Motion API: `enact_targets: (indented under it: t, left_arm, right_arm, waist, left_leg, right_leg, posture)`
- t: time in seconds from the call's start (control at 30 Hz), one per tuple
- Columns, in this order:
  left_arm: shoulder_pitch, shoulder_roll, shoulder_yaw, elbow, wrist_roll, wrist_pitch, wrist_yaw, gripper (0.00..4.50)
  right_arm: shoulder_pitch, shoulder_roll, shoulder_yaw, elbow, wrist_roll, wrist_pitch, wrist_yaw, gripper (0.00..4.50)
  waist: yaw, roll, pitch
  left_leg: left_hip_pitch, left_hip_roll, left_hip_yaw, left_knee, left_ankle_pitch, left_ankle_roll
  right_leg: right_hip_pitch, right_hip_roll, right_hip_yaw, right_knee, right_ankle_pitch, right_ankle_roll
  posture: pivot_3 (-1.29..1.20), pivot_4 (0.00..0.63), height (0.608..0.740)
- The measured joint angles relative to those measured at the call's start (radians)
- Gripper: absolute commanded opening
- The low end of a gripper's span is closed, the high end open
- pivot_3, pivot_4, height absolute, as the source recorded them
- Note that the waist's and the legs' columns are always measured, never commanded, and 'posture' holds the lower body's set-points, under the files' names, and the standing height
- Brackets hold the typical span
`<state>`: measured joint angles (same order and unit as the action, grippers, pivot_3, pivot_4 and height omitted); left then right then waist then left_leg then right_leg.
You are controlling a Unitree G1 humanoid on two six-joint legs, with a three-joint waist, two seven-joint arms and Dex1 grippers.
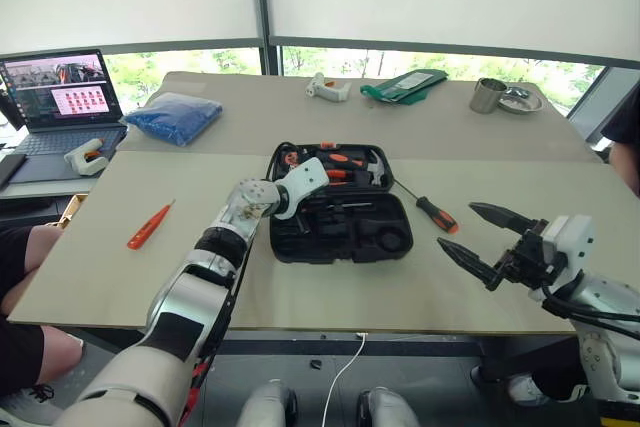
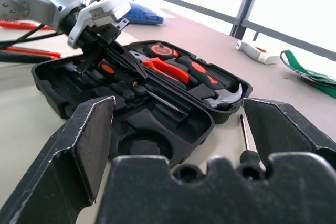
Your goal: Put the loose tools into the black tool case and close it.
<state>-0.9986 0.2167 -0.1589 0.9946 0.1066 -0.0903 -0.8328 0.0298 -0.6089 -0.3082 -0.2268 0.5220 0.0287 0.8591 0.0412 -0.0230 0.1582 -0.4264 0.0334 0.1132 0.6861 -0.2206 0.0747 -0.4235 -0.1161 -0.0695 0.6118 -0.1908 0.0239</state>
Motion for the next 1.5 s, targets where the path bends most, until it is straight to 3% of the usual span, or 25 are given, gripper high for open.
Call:
enact_targets:
  t: [0.1, 0.2, 0.37, 0.53, 0.63, 0.7, 0.87, 1.03, 1.27, 1.5]
  left_arm:
    - [0.081, 0.026, 0.050, -0.071, -0.081, -0.039, -0.077, 1.67]
    - [0.177, 0.112, 0.131, -0.220, -0.222, -0.066, -0.234, 2.76]
    - [0.308, 0.237, 0.238, -0.462, -0.412, -0.084, -0.424, 4.47]
    - [0.597, 0.405, 0.289, -0.638, -0.488, 0.002, -0.522, 4.49]
    - [0.701, 0.469, 0.331, -0.712, -0.538, 0.046, -0.556, 4.49]
    - [0.736, 0.492, 0.365, -0.758, -0.568, 0.069, -0.551, 4.49]
    - [0.750, 0.445, 0.378, -0.833, -0.596, 0.089, -0.484, 4.49]
    - [0.739, 0.398, 0.350, -0.891, -0.606, 0.115, -0.428, 4.49]
    - [0.725, 0.391, 0.328, -0.911, -0.603, 0.115, -0.413, 4.49]
    - [0.717, 0.414, 0.332, -0.917, -0.607, 0.122, -0.423, 4.49]
  right_arm:
    - [0.061, 0.017, -0.032, -0.025, 0.012, 0.002, -0.030, 4.50]
    - [0.157, 0.017, -0.119, -0.036, 0.013, 0.003, -0.046, 4.50]
    - [0.265, 0.055, -0.204, 0.015, -0.002, -0.049, -0.062, 4.50]
    - [0.365, 0.102, -0.262, 0.141, -0.078, -0.135, -0.094, 4.50]
    - [0.304, 0.086, -0.254, 0.130, -0.088, -0.114, -0.137, 4.50]
    - [0.234, 0.018, -0.238, 0.081, -0.083, -0.026, -0.163, 4.50]
    - [-0.020, -0.141, -0.107, 0.058, -0.072, 0.291, -0.221, 4.50]
    - [-0.348, -0.252, 0.142, 0.167, -0.132, 0.510, -0.163, 4.50]
    - [-0.606, -0.229, 0.384, 0.435, -0.256, 0.582, -0.052, 4.50]
    - [-0.706, -0.107, 0.441, 0.636, -0.350, 0.531, -0.064, 4.50]
  waist:
    - [-0.005, 0.000, 0.000]
    - [-0.014, 0.000, 0.000]
    - [-0.024, 0.001, 0.000]
    - [-0.038, 0.003, -0.001]
    - [-0.049, 0.005, 0.000]
    - [-0.052, 0.008, 0.000]
    - [-0.044, 0.009, 0.000]
    - [-0.039, 0.008, 0.000]
    - [-0.032, 0.008, 0.000]
    - [-0.036, 0.008, 0.000]
  left_leg:
    - [-0.004, 0.000, 0.000, 0.000, 0.000, 0.000]
    - [-0.005, 0.001, 0.000, 0.000, 0.000, 0.000]
    - [0.003, 0.002, 0.000, -0.001, -0.001, -0.001]
    - [0.003, 0.003, 0.001, -0.003, -0.003, -0.006]
    - [0.003, 0.003, 0.001, -0.003, -0.004, -0.012]
    - [0.005, 0.004, 0.001, -0.003, -0.004, -0.012]
    - [0.007, 0.003, 0.001, -0.003, -0.004, -0.012]
    - [0.001, 0.002, 0.002, -0.004, 0.001, -0.003]
    - [-0.005, 0.001, 0.003, -0.006, -0.001, -0.003]
    - [-0.005, 0.001, 0.004, -0.005, 0.000, -0.004]
  right_leg:
    - [-0.004, 0.000, 0.000, 0.000, 0.002, -0.003]
    - [-0.006, 0.002, 0.000, 0.001, 0.002, -0.003]
    - [0.001, 0.001, 0.001, 0.000, -0.001, -0.004]
    - [-0.002, 0.001, 0.003, 0.000, -0.006, -0.006]
    - [-0.002, 0.001, 0.004, 0.000, -0.004, -0.009]
    - [-0.002, -0.001, 0.004, 0.000, -0.004, -0.009]
    - [-0.003, -0.002, 0.004, 0.000, -0.004, -0.009]
    - [-0.004, 0.002, 0.004, 0.000, -0.001, -0.012]
    - [-0.009, 0.002, 0.002, 0.000, -0.001, -0.007]
    - [-0.010, 0.002, 0.002, 0.001, -0.001, -0.006]
  posture:
    - [0.00, 0.150, 0.740]
    - [0.00, 0.150, 0.740]
    - [0.00, 0.150, 0.740]
    - [0.00, 0.150, 0.740]
    - [0.00, 0.150, 0.740]
    - [0.00, 0.150, 0.740]
    - [0.00, 0.150, 0.740]
    - [0.00, 0.150, 0.740]
    - [0.00, 0.150, 0.740]
    - [0.00, 0.150, 0.740]
